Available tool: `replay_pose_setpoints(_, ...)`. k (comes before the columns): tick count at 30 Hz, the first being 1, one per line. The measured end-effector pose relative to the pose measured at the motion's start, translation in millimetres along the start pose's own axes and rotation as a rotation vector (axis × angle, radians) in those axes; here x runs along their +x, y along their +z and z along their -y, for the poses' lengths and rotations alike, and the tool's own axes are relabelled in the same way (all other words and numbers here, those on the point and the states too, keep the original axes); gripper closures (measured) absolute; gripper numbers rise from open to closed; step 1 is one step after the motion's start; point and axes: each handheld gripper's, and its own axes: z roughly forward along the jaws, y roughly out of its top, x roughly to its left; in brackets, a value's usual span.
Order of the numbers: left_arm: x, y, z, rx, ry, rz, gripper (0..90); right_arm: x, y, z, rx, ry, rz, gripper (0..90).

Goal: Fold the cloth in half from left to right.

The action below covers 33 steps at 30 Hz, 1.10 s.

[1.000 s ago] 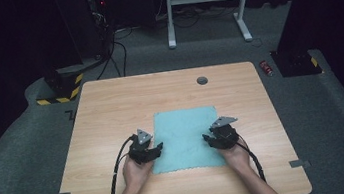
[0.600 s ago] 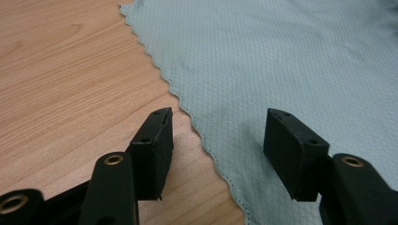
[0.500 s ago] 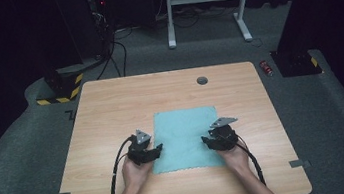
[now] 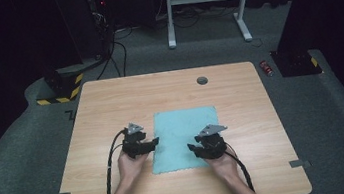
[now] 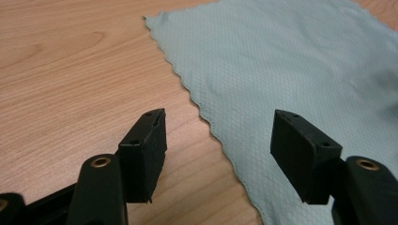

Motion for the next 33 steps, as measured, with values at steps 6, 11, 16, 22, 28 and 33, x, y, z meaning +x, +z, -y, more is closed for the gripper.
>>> replay_pose_setpoints(6, 5.1, 0.1, -11.3, 0.027, 0.015, -0.008, 36.4, 20.6, 8.6, -4.4, 0.007, -0.040, -0.038, 59.0)
replay_pose_setpoints(11, 9.0, -0.2, -22.4, 0.028, 0.012, -0.014, 36.0, 34.2, 12.2, -6.2, 0.004, -0.076, -0.071, 61.2)
replay_pose_setpoints(16, 11.3, 8.0, -34.6, 0.040, 0.033, -0.045, 37.0, 46.6, 15.3, -9.6, -0.002, -0.084, -0.102, 62.5)
replay_pose_setpoints(22, 16.1, 23.1, -53.8, 0.048, 0.019, -0.055, 36.9, 67.2, 22.4, -12.0, -0.003, -0.119, -0.147, 63.8)
replay_pose_setpoints(28, 20.0, 37.8, -61.4, 0.058, 0.000, -0.057, 36.7, 91.0, 33.3, -11.8, 0.002, -0.161, -0.193, 63.9)
replay_pose_setpoints(33, 23.0, 49.9, -65.6, 0.042, -0.016, -0.076, 37.6, 111.3, 42.0, -11.2, 0.032, -0.231, -0.210, 63.2)
